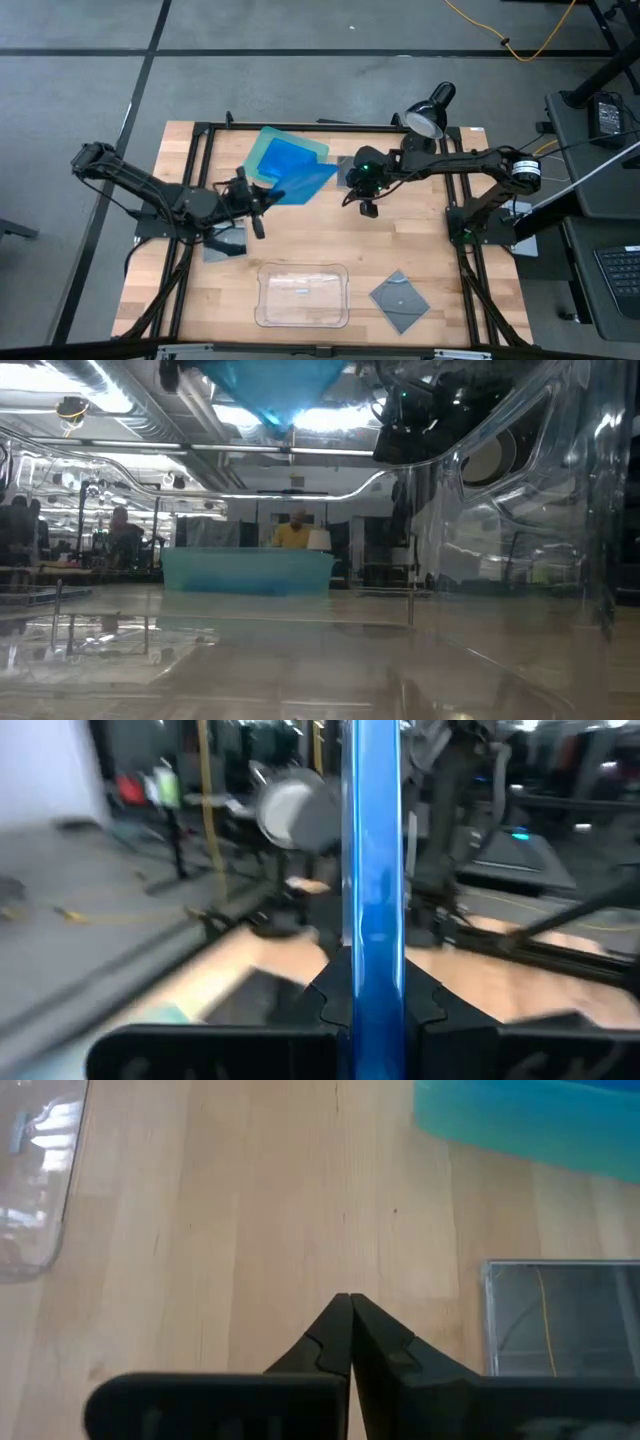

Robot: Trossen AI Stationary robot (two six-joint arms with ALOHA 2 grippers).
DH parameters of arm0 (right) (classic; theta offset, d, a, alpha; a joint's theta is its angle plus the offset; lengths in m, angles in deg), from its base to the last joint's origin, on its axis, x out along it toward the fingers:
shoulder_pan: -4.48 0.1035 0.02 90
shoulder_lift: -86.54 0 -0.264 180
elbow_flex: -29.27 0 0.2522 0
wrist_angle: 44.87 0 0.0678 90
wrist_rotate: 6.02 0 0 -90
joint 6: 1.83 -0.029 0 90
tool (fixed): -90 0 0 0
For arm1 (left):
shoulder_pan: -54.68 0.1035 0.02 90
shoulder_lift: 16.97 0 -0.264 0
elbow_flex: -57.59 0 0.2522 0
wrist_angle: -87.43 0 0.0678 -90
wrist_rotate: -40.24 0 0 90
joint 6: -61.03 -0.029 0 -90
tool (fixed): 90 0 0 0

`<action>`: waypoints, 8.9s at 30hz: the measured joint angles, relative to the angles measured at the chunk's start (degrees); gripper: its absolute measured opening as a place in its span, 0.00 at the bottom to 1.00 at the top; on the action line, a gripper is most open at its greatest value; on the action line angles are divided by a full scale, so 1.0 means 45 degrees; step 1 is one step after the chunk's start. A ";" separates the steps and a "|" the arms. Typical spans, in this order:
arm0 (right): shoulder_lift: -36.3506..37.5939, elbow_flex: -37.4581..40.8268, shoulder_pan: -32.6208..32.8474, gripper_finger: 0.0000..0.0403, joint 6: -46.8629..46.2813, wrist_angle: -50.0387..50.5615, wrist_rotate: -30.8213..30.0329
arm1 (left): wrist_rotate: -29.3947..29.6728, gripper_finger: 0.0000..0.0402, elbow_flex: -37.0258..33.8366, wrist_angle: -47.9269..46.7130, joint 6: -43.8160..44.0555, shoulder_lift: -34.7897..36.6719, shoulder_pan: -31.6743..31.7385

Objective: Pick & place jewel cases by type
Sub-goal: Put the blue cd case into the green bin

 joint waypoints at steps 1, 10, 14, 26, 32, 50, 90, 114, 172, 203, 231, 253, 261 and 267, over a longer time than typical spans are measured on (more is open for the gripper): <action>0.0000 0.0000 0.0031 0.02 -0.0025 -0.0002 -0.0005 | 0.0406 0.03 0.0145 -0.0002 -0.0501 0.0000 -0.0215; 0.0000 0.0000 0.0035 0.02 -0.0361 -0.0062 0.0005 | 0.4171 0.03 0.1831 0.0020 -0.5378 -0.0304 -0.2101; 0.0000 0.0000 0.0035 0.02 -0.0395 -0.0077 0.0005 | 0.5058 0.03 0.2265 -0.0001 -0.6859 -0.0472 -0.2656; 0.0000 0.0000 0.0035 0.02 -0.0607 -0.0082 0.0005 | 0.5901 0.03 0.2361 -0.0018 -0.4335 -0.0525 -0.2825; 0.0000 0.0000 0.0035 0.02 -0.0376 -0.0082 0.0005 | 0.6493 0.03 0.2361 -0.0020 -0.0024 -0.0525 -0.2792; 0.0000 -0.0005 0.0031 0.02 0.2128 -0.0033 0.0578 | 0.9972 0.03 0.2370 0.4019 1.1602 -0.6016 -0.2632; 0.2642 -0.0010 -0.2988 0.02 0.6100 0.2624 0.1924 | 1.0031 0.03 0.3255 0.3481 1.7312 -1.1404 0.3989; 0.2637 -0.0010 -0.3282 0.02 0.6091 0.2417 0.2618 | 0.9525 0.03 0.3259 0.1687 2.2429 -1.2011 0.4620; 0.2963 -0.0010 -0.3350 0.02 0.6106 0.3395 0.2701 | 1.0012 0.33 0.3235 0.6549 1.8429 -1.3558 0.4327; 0.2963 -0.0010 -0.3345 0.02 0.6067 0.2663 0.2701 | 0.9333 0.01 0.0397 0.6631 1.2718 -0.8020 0.3921; 0.2963 -0.0010 -0.3345 0.02 0.5702 0.1341 0.2681 | -1.0464 0.01 -0.2909 -0.3622 1.2517 0.2147 1.2361; 0.2958 -0.0010 -0.3345 0.02 0.4288 0.1322 0.2667 | -1.7987 0.01 -0.2880 -0.1927 0.9113 -0.1854 1.7456; 0.2958 -0.0010 -0.3347 0.02 0.4338 0.1311 0.2662 | -1.8003 0.01 -0.2885 -0.1966 0.9804 -0.1977 1.6492; 0.2958 -0.0010 -0.3345 0.02 0.4384 0.1082 0.2648 | -1.6477 0.01 -0.2885 -0.1252 1.0414 -0.1982 1.5971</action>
